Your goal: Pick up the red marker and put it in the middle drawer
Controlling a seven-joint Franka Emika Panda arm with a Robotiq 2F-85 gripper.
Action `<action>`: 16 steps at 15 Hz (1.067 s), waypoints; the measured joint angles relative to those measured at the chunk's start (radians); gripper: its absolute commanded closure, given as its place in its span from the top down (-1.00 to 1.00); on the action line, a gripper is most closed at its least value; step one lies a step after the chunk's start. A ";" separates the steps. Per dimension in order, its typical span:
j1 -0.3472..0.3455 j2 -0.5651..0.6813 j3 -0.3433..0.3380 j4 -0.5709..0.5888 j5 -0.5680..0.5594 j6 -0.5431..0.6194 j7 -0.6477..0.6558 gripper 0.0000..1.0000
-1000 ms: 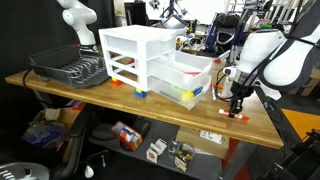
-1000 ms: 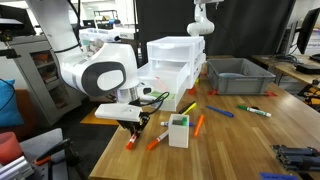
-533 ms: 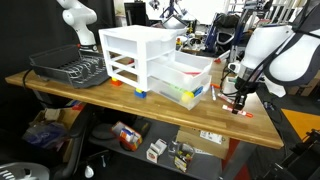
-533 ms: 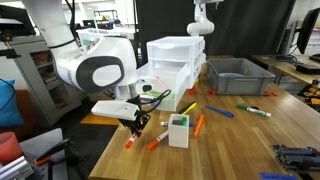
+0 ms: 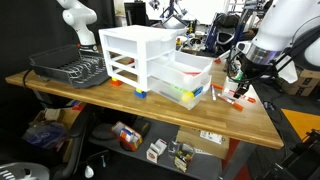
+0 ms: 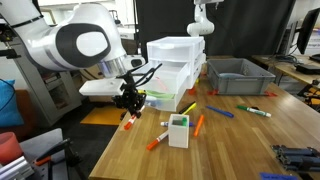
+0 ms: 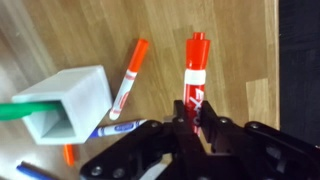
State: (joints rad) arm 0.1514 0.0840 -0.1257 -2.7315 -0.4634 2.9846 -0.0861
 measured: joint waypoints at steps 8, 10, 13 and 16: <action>0.027 -0.296 0.037 0.098 -0.627 -0.043 0.451 -0.91; 0.029 -0.314 0.095 0.128 -0.722 -0.045 0.540 -0.91; 0.031 -0.291 0.159 0.187 -0.836 -0.045 0.641 -0.91; 0.032 -0.210 0.190 0.262 -0.919 -0.046 0.697 -0.91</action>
State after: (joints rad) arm 0.1834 -0.1256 0.0648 -2.4698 -1.3825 2.9391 0.6105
